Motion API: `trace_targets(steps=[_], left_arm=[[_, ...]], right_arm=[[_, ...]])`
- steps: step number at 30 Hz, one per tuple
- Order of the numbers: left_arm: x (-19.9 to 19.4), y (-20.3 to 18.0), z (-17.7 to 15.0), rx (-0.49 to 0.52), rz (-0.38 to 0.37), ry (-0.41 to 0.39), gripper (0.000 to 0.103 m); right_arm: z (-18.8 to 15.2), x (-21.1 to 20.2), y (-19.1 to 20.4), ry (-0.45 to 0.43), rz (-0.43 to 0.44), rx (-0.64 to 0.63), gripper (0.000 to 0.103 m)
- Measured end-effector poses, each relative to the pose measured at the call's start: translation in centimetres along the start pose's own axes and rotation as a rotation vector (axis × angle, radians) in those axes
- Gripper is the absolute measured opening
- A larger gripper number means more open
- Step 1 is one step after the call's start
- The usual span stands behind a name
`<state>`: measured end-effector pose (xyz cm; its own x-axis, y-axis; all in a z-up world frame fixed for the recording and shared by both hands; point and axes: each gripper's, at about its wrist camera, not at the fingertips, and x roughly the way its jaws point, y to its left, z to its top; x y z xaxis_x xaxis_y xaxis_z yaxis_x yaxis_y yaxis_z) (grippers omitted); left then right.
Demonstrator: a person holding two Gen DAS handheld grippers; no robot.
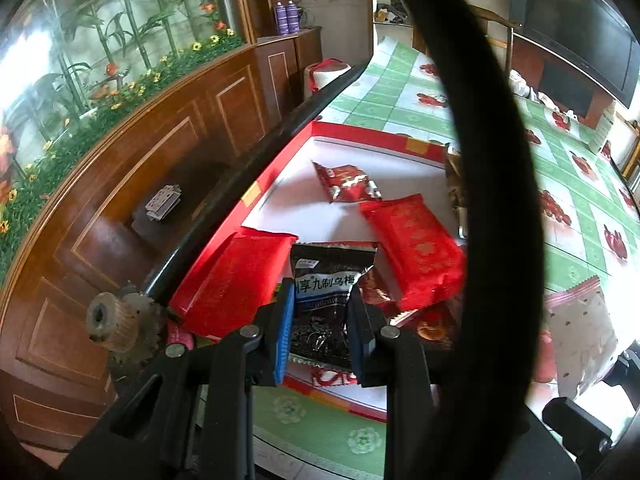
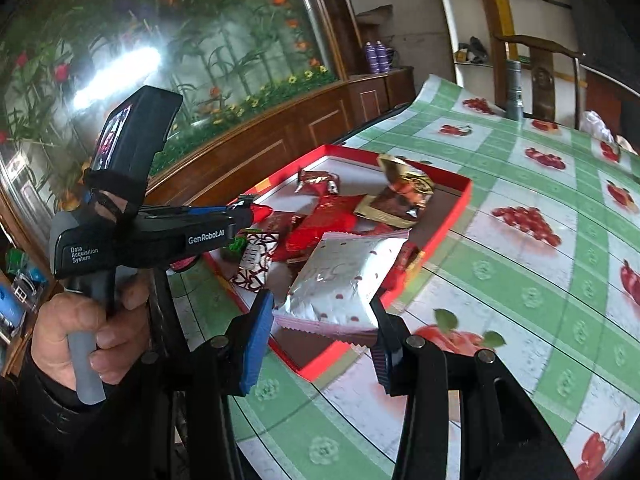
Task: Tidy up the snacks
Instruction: 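Carry the black and white packets over the red-rimmed box with both tools, then lower both packets into the box and open both tools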
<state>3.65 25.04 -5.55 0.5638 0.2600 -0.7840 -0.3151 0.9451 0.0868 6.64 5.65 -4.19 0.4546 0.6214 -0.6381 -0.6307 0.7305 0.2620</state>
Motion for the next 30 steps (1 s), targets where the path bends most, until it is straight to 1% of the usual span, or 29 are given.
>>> trace_targets(steps=[7,30], left_arm=[[0.4,0.4,-0.1,0.000,0.014,-0.001,0.026],[1.4,1.1,0.7,-0.011,0.049,-0.011,0.026]], right_arm=[[0.6,1.7,1.3,0.024,0.016,-0.032,0.044],[0.8,3.8,1.1,0.061,0.015,-0.032,0.044]])
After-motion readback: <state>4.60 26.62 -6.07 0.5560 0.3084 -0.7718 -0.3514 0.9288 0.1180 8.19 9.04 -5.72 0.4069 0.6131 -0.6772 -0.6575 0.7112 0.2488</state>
